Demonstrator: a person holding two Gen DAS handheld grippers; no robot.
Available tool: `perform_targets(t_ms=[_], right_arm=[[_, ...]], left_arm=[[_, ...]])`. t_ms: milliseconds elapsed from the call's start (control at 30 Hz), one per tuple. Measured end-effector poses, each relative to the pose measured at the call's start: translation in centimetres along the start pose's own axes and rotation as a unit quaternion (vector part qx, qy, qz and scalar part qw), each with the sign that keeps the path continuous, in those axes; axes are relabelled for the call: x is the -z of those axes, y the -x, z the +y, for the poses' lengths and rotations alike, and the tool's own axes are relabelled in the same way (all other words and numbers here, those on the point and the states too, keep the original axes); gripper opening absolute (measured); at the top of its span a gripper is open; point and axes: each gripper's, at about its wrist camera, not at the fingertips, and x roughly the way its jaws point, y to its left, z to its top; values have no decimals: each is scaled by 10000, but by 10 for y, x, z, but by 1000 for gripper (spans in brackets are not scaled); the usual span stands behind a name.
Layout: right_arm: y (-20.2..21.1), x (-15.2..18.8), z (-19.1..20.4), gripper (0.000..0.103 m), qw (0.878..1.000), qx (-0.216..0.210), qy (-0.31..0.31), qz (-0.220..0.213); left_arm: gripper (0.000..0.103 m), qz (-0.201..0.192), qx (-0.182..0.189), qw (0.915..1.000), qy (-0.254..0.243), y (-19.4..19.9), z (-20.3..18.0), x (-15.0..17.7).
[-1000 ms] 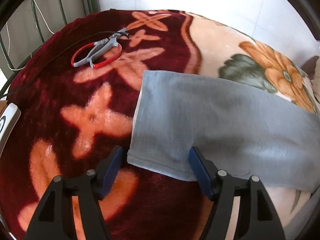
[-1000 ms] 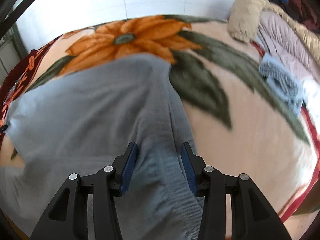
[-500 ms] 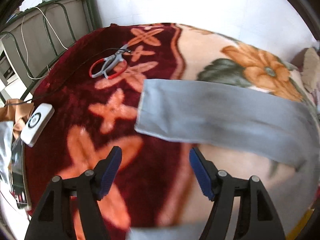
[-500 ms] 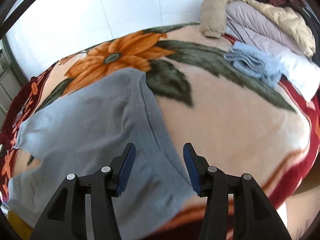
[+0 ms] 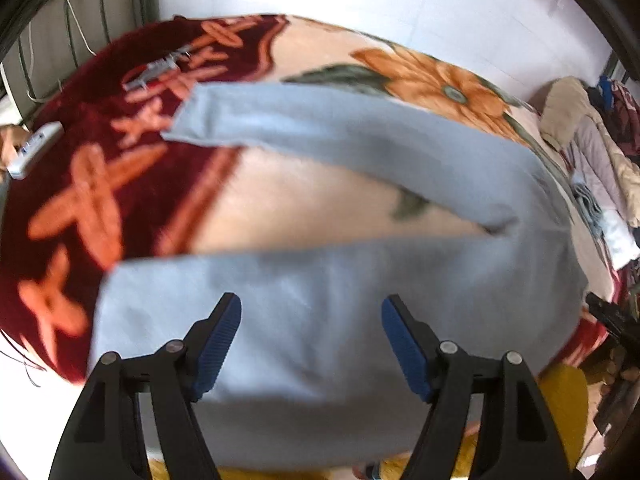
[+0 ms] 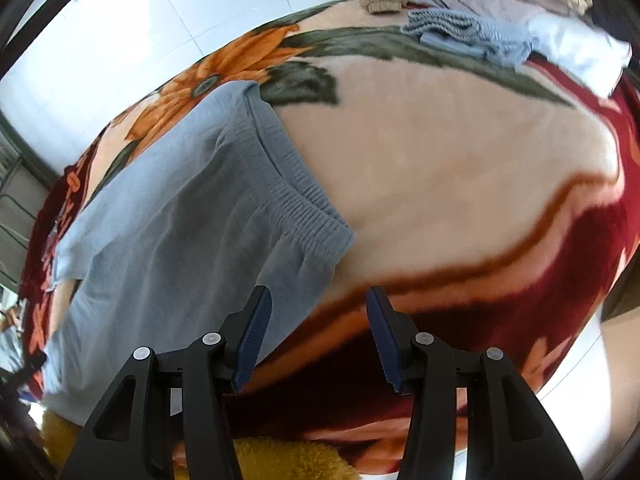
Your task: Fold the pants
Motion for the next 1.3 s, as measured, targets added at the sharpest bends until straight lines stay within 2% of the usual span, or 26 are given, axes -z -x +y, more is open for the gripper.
perform_targets(t_ms=[167, 367, 400, 533, 633, 833, 1033, 1200, 1267, 1300], right_arm=[[-11, -1, 1, 50, 9997, -190, -134, 44], [-25, -2, 9, 50, 9992, -328, -124, 178], [-27, -1, 11, 48, 9990, -366, -120, 211], [-25, 1, 14, 16, 9987, -486, -49, 175], [-14, -2, 14, 9, 9974, -714, -77, 29], [15, -15, 23, 8, 9940, -1023, -172, -347], [36, -30, 41, 8, 9920, -1120, -127, -567], [52, -39, 48, 8, 9903, -1190, -118, -704], [58, -39, 51, 8, 9905, -1149, -38, -758], [61, -38, 51, 8, 9905, -1130, -15, -783]], left_arm=[[76, 283, 128, 9994, -136, -5, -23, 24], [76, 411, 176, 9982, -405, -11, -44, 42], [76, 437, 183, 9979, -431, -12, -45, 43], [76, 464, 197, 9974, -518, -12, -51, 50], [76, 406, 221, 9958, -796, -7, -57, 54], [76, 376, 505, 9889, -1347, -1, -77, 67], [76, 378, 837, 9807, -1727, 6, -98, 81], [76, 440, 744, 9795, -1820, -4, -108, 89], [76, 285, 404, 9795, -1955, -6, -111, 92], [76, 141, 69, 9787, -2045, -9, -111, 91]])
